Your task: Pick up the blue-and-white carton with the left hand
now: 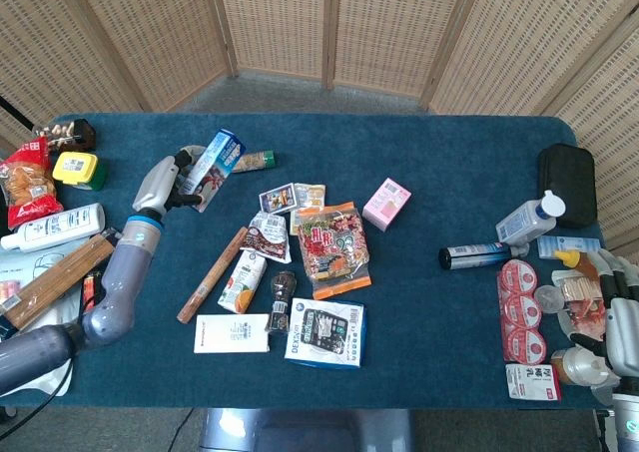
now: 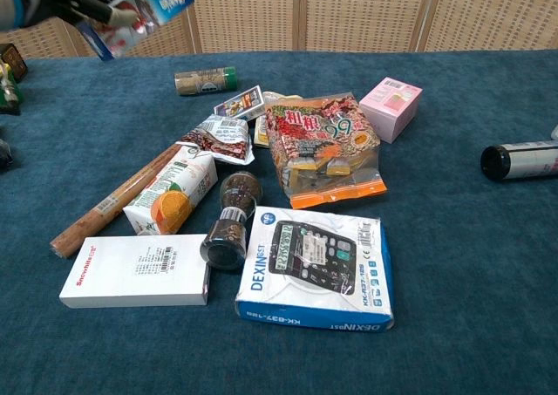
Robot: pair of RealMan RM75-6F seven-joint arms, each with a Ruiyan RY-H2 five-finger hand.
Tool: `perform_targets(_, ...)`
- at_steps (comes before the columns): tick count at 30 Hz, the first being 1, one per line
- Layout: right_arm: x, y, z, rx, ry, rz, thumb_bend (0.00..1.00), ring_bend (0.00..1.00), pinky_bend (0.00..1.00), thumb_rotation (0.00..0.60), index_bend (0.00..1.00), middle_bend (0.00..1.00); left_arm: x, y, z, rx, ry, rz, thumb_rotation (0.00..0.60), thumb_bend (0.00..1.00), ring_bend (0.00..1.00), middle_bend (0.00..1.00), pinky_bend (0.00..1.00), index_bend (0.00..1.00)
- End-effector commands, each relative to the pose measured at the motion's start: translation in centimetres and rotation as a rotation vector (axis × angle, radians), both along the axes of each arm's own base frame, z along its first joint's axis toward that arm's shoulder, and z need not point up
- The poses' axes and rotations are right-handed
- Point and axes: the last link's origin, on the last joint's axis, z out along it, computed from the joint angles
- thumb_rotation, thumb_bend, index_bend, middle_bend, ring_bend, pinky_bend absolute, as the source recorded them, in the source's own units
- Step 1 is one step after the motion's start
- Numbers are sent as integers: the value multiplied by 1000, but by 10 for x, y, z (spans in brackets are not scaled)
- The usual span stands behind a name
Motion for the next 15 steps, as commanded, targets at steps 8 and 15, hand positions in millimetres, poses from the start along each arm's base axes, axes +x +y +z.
perform_targets(8, -2, -5, -13, 24, -31, 21, 319, 0, 0, 588, 0, 61, 36, -40, 98, 176, -73, -138, 600, 636, 969, 655, 839, 605)
perform_targets(15, -1, -4, -12, 13, -27, 19, 319, 0, 0, 589, 0, 61, 47, -41, 105, 190, -113, -173, 600, 635, 967, 653, 836, 605)
